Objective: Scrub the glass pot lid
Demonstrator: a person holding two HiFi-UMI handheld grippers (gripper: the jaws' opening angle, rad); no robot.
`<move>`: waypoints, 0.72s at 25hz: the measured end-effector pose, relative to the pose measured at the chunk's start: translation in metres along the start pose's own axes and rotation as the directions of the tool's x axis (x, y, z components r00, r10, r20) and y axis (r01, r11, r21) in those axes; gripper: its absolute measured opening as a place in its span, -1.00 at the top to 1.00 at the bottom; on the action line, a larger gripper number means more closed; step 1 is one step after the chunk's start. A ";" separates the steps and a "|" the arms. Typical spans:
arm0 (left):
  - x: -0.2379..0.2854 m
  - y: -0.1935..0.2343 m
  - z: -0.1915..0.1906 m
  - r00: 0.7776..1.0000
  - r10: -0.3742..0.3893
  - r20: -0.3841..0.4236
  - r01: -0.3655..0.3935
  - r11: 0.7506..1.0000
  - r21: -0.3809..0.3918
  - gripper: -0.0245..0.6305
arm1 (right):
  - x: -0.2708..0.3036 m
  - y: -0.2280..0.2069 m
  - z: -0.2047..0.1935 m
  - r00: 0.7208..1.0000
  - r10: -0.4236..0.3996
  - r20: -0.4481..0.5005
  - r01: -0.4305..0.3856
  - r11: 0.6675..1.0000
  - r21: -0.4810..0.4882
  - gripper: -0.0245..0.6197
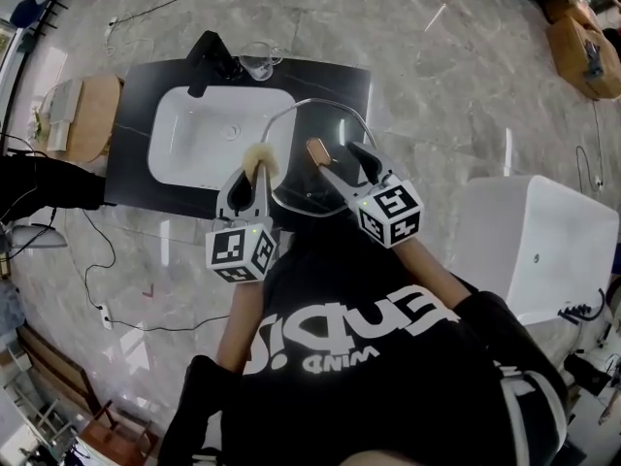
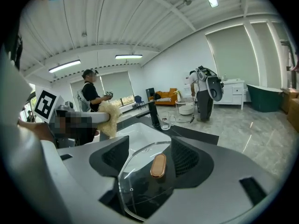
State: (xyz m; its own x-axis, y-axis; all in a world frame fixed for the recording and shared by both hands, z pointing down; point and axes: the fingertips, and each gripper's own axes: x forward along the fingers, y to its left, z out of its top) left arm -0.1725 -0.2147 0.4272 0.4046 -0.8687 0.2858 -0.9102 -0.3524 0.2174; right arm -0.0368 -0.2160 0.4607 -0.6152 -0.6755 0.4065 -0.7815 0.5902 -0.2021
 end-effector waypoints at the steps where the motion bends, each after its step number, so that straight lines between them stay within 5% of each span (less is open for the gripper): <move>1: 0.000 0.000 0.001 1.000 0.003 0.002 -0.003 1.000 0.000 0.77 | 0.002 -0.001 -0.002 1.000 0.005 -0.012 -0.006 1.000 -0.009 0.17; 18: 0.002 0.017 -0.012 0.997 0.072 -0.030 -0.072 0.997 -0.006 0.77 | 0.082 -0.015 -0.083 0.960 0.031 -0.278 -0.080 0.983 -0.167 0.16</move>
State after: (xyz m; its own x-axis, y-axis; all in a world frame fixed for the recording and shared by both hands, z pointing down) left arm -0.1866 -0.2183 0.4425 0.3408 -0.8807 0.3289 -0.9364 -0.2870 0.2018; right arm -0.0671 -0.2436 0.5715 -0.5858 -0.5074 0.6320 -0.7017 0.7078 -0.0821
